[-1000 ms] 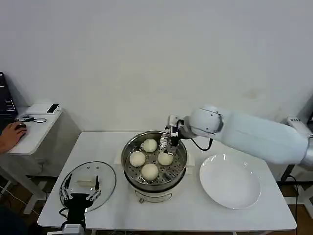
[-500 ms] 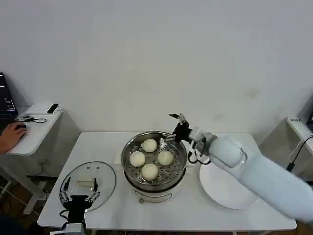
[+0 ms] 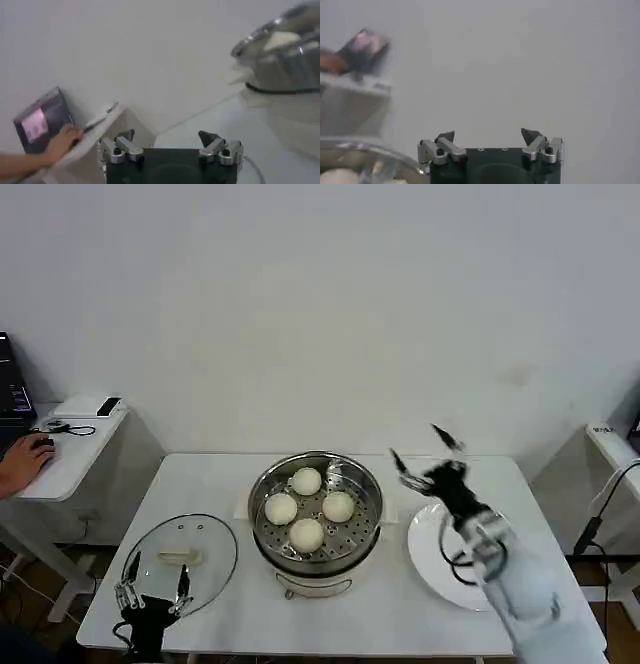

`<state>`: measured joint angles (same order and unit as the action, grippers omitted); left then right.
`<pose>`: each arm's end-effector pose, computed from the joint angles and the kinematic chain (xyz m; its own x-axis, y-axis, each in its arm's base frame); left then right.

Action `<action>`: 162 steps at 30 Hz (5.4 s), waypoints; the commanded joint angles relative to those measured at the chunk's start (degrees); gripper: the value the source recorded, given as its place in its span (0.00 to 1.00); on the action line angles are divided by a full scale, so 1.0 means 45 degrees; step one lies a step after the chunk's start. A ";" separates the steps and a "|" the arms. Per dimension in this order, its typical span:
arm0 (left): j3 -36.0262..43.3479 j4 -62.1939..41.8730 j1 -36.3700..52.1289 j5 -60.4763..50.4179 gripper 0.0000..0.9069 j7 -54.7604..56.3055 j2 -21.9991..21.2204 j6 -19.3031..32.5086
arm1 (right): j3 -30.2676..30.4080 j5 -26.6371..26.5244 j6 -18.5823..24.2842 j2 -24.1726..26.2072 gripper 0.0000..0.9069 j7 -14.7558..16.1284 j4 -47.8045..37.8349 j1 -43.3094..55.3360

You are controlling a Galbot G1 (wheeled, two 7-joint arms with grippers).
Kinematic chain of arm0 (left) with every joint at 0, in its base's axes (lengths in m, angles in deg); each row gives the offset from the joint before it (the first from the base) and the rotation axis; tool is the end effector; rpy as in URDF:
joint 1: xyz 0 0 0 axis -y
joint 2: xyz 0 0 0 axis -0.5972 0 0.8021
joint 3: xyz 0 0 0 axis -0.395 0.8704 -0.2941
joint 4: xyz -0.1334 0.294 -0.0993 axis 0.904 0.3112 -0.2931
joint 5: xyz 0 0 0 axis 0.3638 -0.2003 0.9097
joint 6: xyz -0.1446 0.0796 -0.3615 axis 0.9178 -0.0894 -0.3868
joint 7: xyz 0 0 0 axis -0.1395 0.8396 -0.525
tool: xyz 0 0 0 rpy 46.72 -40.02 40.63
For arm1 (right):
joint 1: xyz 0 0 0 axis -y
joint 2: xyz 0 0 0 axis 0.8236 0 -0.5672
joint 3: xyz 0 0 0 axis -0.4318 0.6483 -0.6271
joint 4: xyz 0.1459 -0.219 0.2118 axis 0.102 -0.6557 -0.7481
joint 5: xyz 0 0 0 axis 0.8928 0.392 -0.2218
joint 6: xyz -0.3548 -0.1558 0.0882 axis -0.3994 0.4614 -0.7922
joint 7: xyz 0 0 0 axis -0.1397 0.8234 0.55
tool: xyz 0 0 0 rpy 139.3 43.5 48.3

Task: Take steamed baozi put them in steamer then cover it.

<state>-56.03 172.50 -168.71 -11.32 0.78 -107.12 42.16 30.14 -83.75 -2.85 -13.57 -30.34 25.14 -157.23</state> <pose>0.1658 0.0631 -0.3364 -0.9835 -0.1704 0.0604 -0.0641 0.6411 0.7648 0.3224 -0.0798 -0.2226 -0.9392 -0.2989 -0.1689 -0.2303 0.9133 -0.3359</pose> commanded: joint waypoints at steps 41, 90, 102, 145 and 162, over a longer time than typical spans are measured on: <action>0.0055 -0.6843 0.4613 -0.8759 1.00 0.0221 0.3198 0.0876 | -0.5155 0.0461 0.1661 -0.3011 1.00 0.0099 0.1927 -0.5347; 0.0352 -0.7511 0.5698 -0.8020 0.00 0.0018 0.3213 0.1661 | -0.4612 0.1051 0.1538 -0.3126 1.00 0.0245 0.1840 -0.4994; -0.0364 -0.3465 0.3619 -0.7004 0.00 -0.0433 0.3198 -0.0099 | -0.4486 0.1002 0.1528 -0.2888 1.00 0.0269 0.1836 -0.4953; 0.3908 0.1133 0.6598 -0.6527 0.00 -0.5118 0.3802 -0.5740 | -0.3177 0.2707 0.1825 -0.4034 1.00 0.0461 0.1791 -0.5095; 0.6042 -0.0023 0.8129 -0.9716 0.00 -0.6731 0.1678 -0.5839 | -0.3071 0.3167 0.1708 -0.4190 1.00 0.0573 0.1716 -0.5110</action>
<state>-34.65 174.43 -135.90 -47.46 -25.89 -94.62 16.43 15.89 -70.38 4.97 -32.16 -27.83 33.12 -180.22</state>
